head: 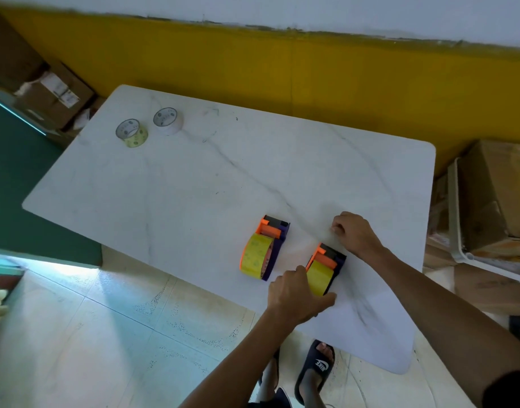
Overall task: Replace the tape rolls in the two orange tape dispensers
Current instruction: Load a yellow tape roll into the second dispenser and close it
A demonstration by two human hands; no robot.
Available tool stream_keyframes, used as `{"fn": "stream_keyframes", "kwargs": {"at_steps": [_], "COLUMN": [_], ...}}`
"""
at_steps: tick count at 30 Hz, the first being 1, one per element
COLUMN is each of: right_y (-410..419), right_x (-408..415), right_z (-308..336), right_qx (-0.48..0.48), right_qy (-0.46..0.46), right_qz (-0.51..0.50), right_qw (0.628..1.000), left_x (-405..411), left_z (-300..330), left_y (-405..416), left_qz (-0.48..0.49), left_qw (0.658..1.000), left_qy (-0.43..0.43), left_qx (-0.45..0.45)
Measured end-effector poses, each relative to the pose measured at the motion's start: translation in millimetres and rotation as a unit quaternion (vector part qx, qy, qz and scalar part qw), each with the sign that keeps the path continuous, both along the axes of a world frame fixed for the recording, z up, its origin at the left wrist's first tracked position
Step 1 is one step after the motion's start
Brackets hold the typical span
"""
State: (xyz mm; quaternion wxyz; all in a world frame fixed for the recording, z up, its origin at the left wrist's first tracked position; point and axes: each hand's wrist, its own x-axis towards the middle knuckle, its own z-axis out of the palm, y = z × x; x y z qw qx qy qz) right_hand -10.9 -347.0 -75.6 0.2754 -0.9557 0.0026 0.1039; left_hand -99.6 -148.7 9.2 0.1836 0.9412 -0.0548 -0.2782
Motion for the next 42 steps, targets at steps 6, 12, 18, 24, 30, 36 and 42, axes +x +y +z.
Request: {"fn": "stream_keyframes", "kwargs": {"at_steps": [6,12,18,24,30,36,42], "right_y": [-17,-29,-33,-30,-2,17,27], "right_x": [23,28,25,10,-13,-29,-50], "right_z": [-3,-2,3,4,14,26,15], "right_qx": [-0.043,-0.063,-0.075,-0.077,-0.085,0.123,0.515], "right_qy": [-0.005,-0.017,-0.04,-0.002,0.082,0.209,0.284], "right_qz": [-0.064,-0.058,-0.06,-0.065,-0.021,-0.069,-0.237], "right_qw": [0.997,0.996,0.995,0.995,0.993,0.968,0.773], "left_x": [-1,1,-3,-18,-33,-19,-6], "left_z": [-5,-2,-3,-7,-12,-1,20], "left_y": [8,9,14,24,31,33,28], "left_qz": [-0.006,-0.023,-0.029,0.028,0.043,0.03,0.079], "left_qw": [1.0,0.999,0.999,0.999,0.991,0.981,0.961], "left_qy": [0.002,-0.007,0.008,0.005,-0.06,-0.126,-0.175], "left_qx": [0.024,0.044,0.044,-0.018,-0.107,-0.144,-0.197]}}
